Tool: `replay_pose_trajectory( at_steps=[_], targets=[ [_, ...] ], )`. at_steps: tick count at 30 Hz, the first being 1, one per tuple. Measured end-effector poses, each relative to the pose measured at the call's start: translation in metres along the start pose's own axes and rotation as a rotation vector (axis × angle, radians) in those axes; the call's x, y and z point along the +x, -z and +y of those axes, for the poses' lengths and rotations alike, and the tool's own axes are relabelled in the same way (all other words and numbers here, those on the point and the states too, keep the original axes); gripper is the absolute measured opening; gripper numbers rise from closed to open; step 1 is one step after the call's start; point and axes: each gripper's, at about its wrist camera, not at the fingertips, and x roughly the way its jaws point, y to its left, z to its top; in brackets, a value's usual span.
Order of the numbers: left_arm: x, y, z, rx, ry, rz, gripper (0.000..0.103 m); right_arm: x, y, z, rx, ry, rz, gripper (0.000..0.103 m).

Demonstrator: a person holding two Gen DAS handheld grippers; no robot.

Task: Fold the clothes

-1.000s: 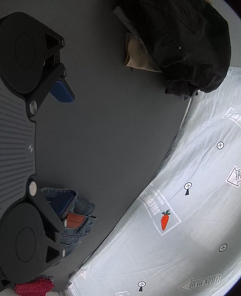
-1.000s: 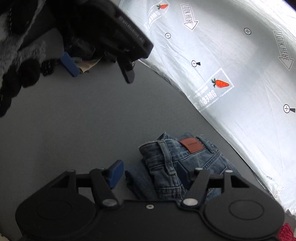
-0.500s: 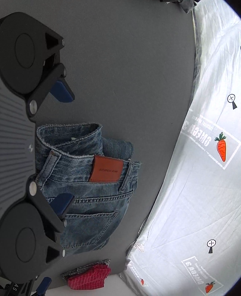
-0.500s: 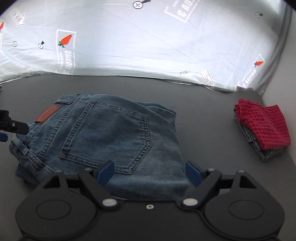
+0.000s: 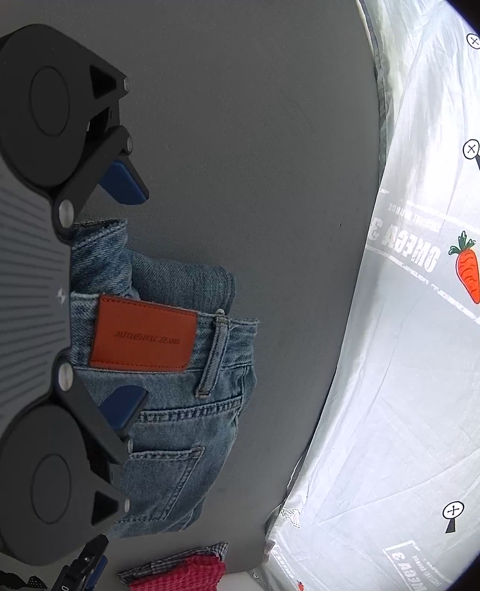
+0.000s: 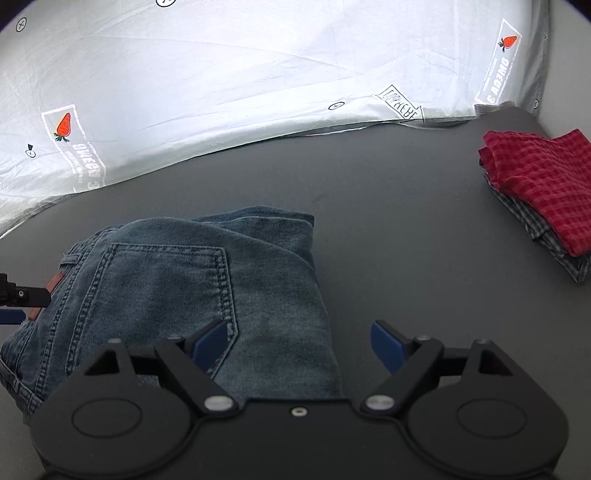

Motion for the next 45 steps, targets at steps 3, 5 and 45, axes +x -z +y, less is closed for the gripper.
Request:
replay_pose_trajectory(
  at_steps=[3,5,45],
  targets=[
    [0.011,-0.013,0.0,0.017,0.011,0.024,0.103,0.022,-0.013,-0.011,0.019,-0.042,0.007,0.086],
    [0.019,-0.02,0.0,0.008,0.032,0.05,0.103,0.035,-0.021,-0.015,0.018,-0.07,0.011,0.086],
    [-0.043,0.027,-0.027,0.03,0.078,-0.148,0.029,-0.047,0.007,0.068,-0.258,-0.033,-0.225,0.025]
  ],
)
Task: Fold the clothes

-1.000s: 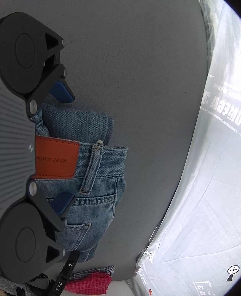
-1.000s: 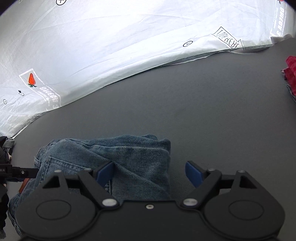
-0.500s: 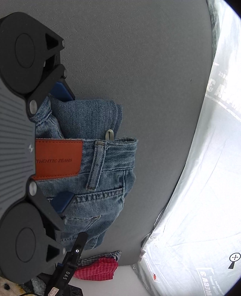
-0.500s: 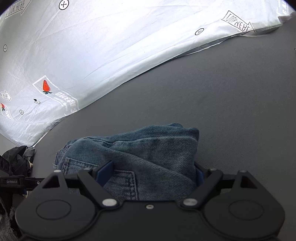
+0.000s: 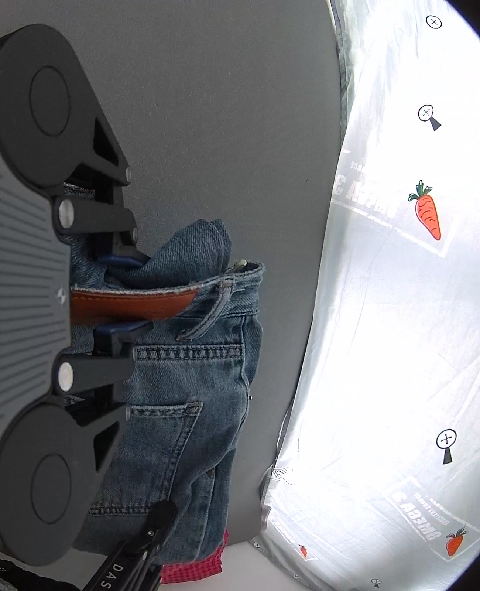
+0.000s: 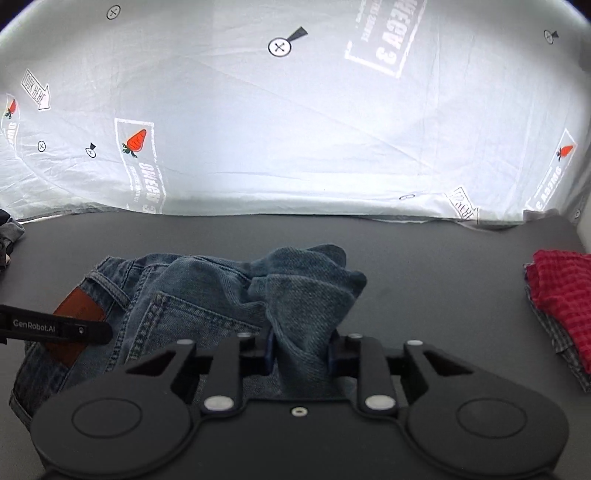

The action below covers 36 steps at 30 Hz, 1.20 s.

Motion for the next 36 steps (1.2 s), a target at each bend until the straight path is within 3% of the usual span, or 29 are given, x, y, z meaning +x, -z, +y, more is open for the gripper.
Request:
replay_pose_trajectory(
  at_steps=[3,10,17,22,25,28,33,36],
  targets=[
    [-0.02,0.004,0.004,-0.056,0.039,-0.041,0.028,-0.034,-0.001,0.005,-0.05,0.032,-0.05,0.025],
    [-0.067,0.006,-0.033,0.005,0.145,-0.147,0.026,-0.111,-0.014,-0.009,-0.017,0.14,-0.185,0.024],
    [-0.096,-0.013,-0.113,0.077,0.294,-0.24,0.026,-0.183,-0.033,-0.053,-0.013,0.314,-0.303,0.025],
    [-0.099,-0.004,-0.189,0.13,0.321,-0.264,0.026,-0.209,-0.04,-0.131,0.092,0.317,-0.364,0.025],
    [-0.09,0.006,-0.235,0.098,0.349,-0.275,0.026,-0.209,-0.038,-0.181,0.151,0.316,-0.41,0.025],
    [-0.079,0.023,-0.289,0.104,0.313,-0.299,0.026,-0.212,-0.031,-0.239,0.185,0.265,-0.465,0.025],
    [-0.057,0.059,-0.387,0.066,0.3,-0.323,0.026,-0.229,-0.017,-0.335,0.133,0.204,-0.533,0.025],
    [-0.037,0.076,-0.439,0.055,0.306,-0.332,0.025,-0.235,-0.015,-0.386,0.088,0.219,-0.53,0.025]
  ],
)
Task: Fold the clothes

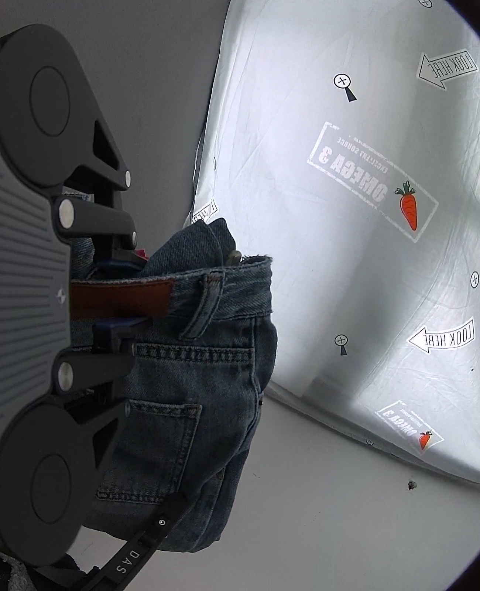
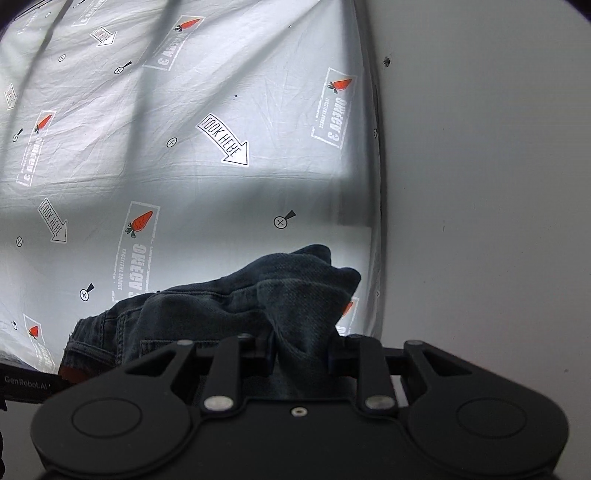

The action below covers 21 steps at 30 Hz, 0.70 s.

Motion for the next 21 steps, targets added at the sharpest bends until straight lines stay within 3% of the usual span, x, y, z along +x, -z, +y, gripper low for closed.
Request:
replay_pose_trajectory(
  at_steps=[6,14,19,21],
  targets=[
    [0.059,0.025,-0.063,0.016,0.03,0.037,0.026,0.033,-0.003,-0.084,-0.057,-0.004,0.043,0.025],
    [0.146,0.024,-0.083,0.074,0.021,0.109,0.026,0.118,0.025,-0.137,-0.025,0.004,0.078,0.026],
    [0.219,0.025,-0.067,0.108,-0.113,0.209,0.031,0.204,0.062,-0.14,-0.049,-0.026,0.19,0.029],
    [0.25,0.032,-0.059,0.152,-0.225,0.266,0.037,0.242,0.086,-0.131,-0.094,-0.019,0.249,0.039]
  ],
)
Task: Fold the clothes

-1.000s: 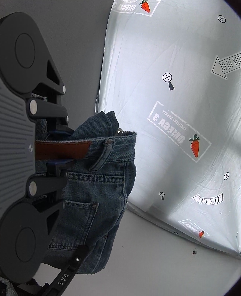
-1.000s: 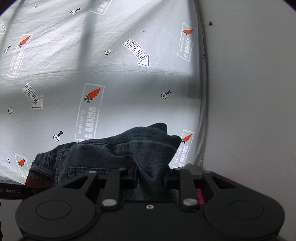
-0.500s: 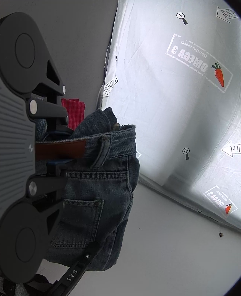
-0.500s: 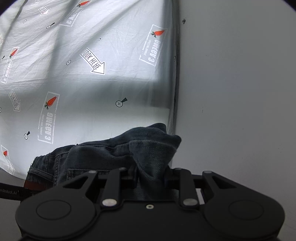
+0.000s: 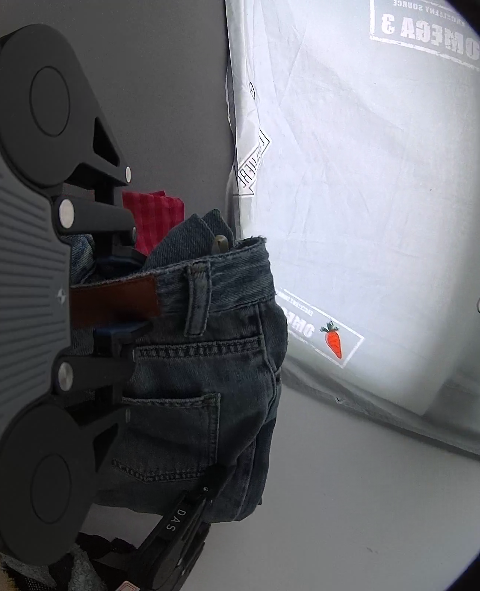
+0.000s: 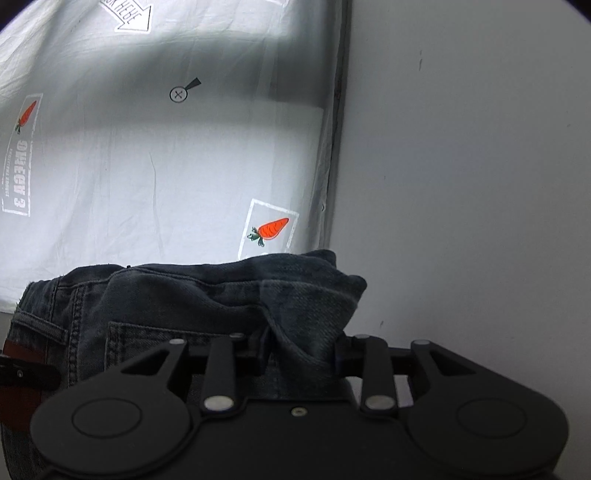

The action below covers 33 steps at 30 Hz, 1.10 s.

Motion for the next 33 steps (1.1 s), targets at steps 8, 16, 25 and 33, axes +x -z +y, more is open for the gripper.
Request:
replay_pose_trajectory(
  at_steps=[8,16,25,33],
  targets=[
    [0.026,-0.019,0.018,0.005,-0.18,-0.067,0.071,0.042,0.032,0.045,-0.345,0.141,-0.09,0.067],
    [0.103,-0.01,-0.018,0.05,-0.096,-0.126,0.086,0.111,0.079,0.018,-0.022,-0.085,0.157,0.062],
    [0.116,0.004,-0.001,0.007,-0.105,-0.113,0.102,0.113,0.108,0.03,-0.024,0.043,0.167,0.09],
    [0.032,-0.014,0.013,0.002,-0.086,-0.18,0.102,0.087,0.067,0.072,-0.218,0.196,0.214,0.091]
  ],
)
